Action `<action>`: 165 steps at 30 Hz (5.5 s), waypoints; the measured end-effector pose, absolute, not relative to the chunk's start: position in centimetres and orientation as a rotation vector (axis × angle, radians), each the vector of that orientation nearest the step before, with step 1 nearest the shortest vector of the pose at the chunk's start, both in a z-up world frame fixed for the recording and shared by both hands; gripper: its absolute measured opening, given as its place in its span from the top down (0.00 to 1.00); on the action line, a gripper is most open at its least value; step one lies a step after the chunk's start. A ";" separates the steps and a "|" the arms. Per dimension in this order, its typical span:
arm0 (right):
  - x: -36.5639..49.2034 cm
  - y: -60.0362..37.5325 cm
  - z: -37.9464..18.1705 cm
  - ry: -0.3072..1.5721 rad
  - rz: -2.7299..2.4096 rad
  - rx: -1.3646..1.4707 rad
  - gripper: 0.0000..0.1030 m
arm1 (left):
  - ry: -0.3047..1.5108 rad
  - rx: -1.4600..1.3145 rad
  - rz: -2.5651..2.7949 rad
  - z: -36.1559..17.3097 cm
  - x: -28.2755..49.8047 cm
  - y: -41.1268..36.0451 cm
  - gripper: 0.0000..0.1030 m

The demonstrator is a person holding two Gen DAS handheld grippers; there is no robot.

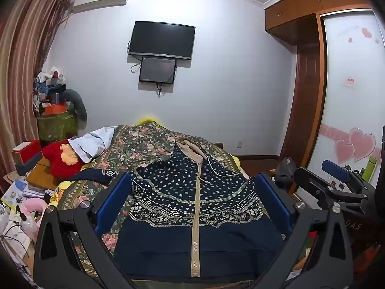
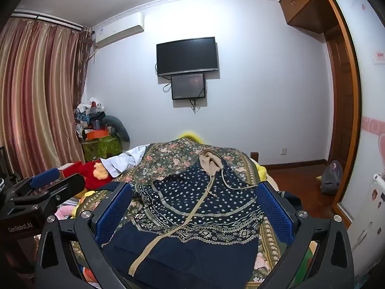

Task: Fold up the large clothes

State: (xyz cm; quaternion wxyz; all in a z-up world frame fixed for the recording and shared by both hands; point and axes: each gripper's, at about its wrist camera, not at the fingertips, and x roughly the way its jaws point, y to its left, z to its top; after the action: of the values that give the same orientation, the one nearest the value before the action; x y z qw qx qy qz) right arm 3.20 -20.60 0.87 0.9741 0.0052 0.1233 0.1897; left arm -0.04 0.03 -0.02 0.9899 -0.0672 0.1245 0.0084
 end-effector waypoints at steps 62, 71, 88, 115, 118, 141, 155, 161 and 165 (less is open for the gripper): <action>3.4 -20.7 1.1 0.249 0.379 0.003 0.00 | 0.272 -0.152 0.047 -0.7 0.7 0.4 0.00; 3.3 -20.6 0.9 0.247 0.379 0.003 0.00 | 0.269 -0.154 0.048 -0.7 0.5 0.7 0.00; 4.2 -20.4 1.2 0.258 0.378 -0.001 0.00 | 0.269 -0.156 0.056 -0.8 0.7 1.0 0.00; 25.9 -4.7 -8.7 0.573 0.462 -0.323 0.00 | 0.576 -0.290 0.438 -11.7 15.6 25.2 0.00; 28.0 -2.3 -10.5 0.634 0.504 -0.360 0.00 | 0.665 -0.303 0.457 -14.5 17.5 27.6 0.00; 46.8 4.9 -24.1 1.102 0.538 -0.292 0.09 | 0.907 -0.783 0.491 -23.5 32.5 41.6 0.25; 43.8 1.8 -22.6 1.068 0.624 -0.269 0.16 | 0.796 -0.422 0.474 -16.7 34.2 36.8 0.91; 43.2 -2.0 -19.3 1.017 0.621 -0.179 0.16 | 0.664 -0.293 0.284 -8.7 36.3 29.2 0.91; 42.6 -5.1 -16.9 0.970 0.609 -0.130 0.16 | 0.635 -0.225 0.114 -5.7 38.4 22.3 0.92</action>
State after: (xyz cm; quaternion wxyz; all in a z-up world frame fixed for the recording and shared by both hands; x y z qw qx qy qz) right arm 42.62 -5.15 -16.87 0.8386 -0.0614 0.4585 0.2879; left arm 38.38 22.26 -5.72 0.9422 -0.1101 0.3115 0.0560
